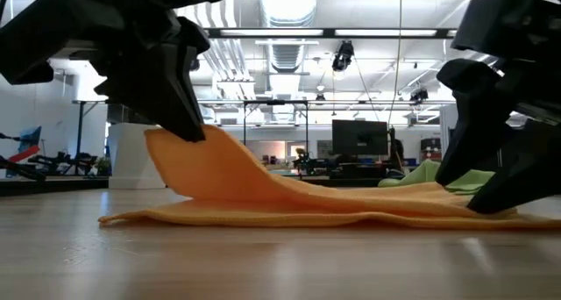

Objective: Roll microfiber towels into tight, uniform cylinder then place into a basket
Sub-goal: Fold the orange microfiber cloth

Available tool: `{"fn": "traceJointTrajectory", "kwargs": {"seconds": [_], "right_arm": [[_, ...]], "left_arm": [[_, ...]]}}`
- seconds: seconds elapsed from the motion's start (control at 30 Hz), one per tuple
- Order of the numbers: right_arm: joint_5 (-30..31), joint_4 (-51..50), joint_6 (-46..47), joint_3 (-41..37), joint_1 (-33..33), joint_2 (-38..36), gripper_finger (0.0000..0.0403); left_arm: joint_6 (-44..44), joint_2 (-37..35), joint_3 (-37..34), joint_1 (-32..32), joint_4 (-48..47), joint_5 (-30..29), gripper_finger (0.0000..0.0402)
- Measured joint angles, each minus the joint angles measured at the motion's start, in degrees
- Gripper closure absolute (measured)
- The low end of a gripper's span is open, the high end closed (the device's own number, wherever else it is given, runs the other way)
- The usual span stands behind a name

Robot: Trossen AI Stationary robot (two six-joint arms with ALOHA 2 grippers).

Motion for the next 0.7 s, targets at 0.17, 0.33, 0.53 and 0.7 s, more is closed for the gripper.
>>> {"fn": "traceJointTrajectory", "kwargs": {"seconds": [0.17, 0.33, 0.53, 0.7], "right_arm": [[-0.6, -0.3, -0.4, 0.0, 0.6, -1.6, 0.0215], [-2.4, -0.4, -1.0, 0.1, 2.3, -3.7, 0.0225], [-2.2, -0.3, -1.0, 0.0, 2.5, -2.7, 0.0223], [-2.2, -0.1, -1.3, -0.1, 2.4, -1.3, 0.0224]], "left_arm": [[0.0, 0.0, -0.2, 0.0, -0.5, 0.0, 0.0401], [0.0, 0.0, -0.2, 0.0, -0.5, 0.0, 0.0402], [0.0, 0.0, -0.3, 0.0, -0.4, 0.0, 0.0402], [0.0, 0.0, -0.3, 0.0, -0.5, 0.0, 0.0402]]}}
